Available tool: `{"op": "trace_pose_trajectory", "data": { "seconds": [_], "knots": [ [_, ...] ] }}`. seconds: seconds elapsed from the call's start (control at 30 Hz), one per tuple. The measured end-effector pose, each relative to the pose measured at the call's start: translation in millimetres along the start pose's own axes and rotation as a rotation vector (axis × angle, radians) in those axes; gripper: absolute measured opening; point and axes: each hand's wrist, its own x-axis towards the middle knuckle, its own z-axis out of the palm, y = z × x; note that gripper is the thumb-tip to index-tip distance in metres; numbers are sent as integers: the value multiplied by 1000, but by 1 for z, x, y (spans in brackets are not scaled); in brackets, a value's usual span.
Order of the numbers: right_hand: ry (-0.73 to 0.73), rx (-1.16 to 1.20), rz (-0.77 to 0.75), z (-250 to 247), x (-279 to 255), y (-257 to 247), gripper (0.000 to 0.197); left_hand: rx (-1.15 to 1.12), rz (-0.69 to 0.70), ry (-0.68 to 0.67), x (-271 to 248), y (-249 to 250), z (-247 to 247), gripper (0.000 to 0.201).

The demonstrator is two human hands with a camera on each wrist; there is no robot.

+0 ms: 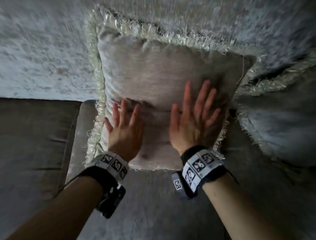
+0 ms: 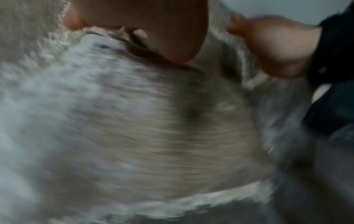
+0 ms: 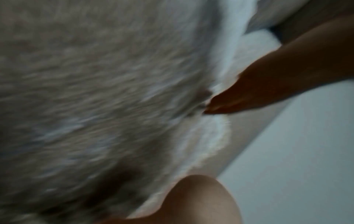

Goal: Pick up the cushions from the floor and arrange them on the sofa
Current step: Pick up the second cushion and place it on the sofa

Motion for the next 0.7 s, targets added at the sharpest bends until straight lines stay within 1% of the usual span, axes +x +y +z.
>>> {"op": "trace_pose_trajectory", "data": {
  "seconds": [0.03, 0.07, 0.1, 0.13, 0.17, 0.2, 0.23, 0.27, 0.3, 0.33, 0.37, 0.4, 0.43, 0.47, 0.5, 0.53, 0.57, 0.6, 0.63, 0.67, 0.7],
  "knots": [
    [-62, 80, -141, -5, -14, -11, 59, -38, 19, 14, -16, 4, 6, 62],
    [-150, 121, -249, 2, -33, -9, 58, -42, 16, -37, -30, 4, 14, 63],
    [-255, 88, -316, 14, -57, 2, 57, -26, -12, -104, -42, -3, 24, 65],
    [-348, -38, -338, 29, -76, 23, 55, 21, -38, -176, -48, -13, 36, 68],
    [-429, -144, -302, 42, -88, 50, 53, 81, -74, -260, -52, -25, 47, 69],
    [-474, -211, -162, 52, -93, 70, 54, 124, -113, -302, -51, -36, 56, 69],
    [-466, -237, 21, 59, -90, 78, 55, 128, -151, -303, -43, -43, 60, 70],
    [-406, -235, 209, 59, -85, 79, 58, 94, -199, -263, -41, -44, 61, 73],
    [-286, -166, 401, 56, -71, 72, 61, 26, -278, -169, -33, -40, 54, 75],
    [-151, -111, 511, 46, -65, 61, 63, -58, -391, -71, -32, -35, 46, 75],
    [-22, -67, 509, 38, -57, 53, 66, -141, -476, -4, -26, -31, 40, 75],
    [21, -38, 404, 32, -53, 46, 68, -215, -518, 41, -22, -28, 35, 75],
    [-23, 22, 242, 28, -53, 35, 67, -270, -528, 75, -18, -23, 31, 74],
    [-110, 69, 66, 26, -56, 23, 64, -283, -521, 98, -15, -18, 29, 74],
    [-188, 73, -86, 28, -63, 13, 60, -268, -519, 90, -14, -13, 31, 75],
    [-249, 28, -203, 35, -71, 11, 57, -243, -537, 35, -15, -10, 36, 77],
    [-304, -49, -262, 45, -76, 17, 56, -218, -573, -50, -18, -11, 42, 80],
    [-342, -126, -263, 52, -78, 28, 56, -202, -631, -142, -21, -19, 49, 84],
    [-340, -172, -206, 56, -74, 41, 57, -209, -699, -204, -20, -32, 54, 88],
    [-295, -186, -84, 54, -64, 49, 57, -230, -755, -226, -16, -45, 53, 91],
    [-213, -167, 62, 48, -50, 54, 59, -253, -788, -214, -12, -57, 49, 92]
  ]
}}
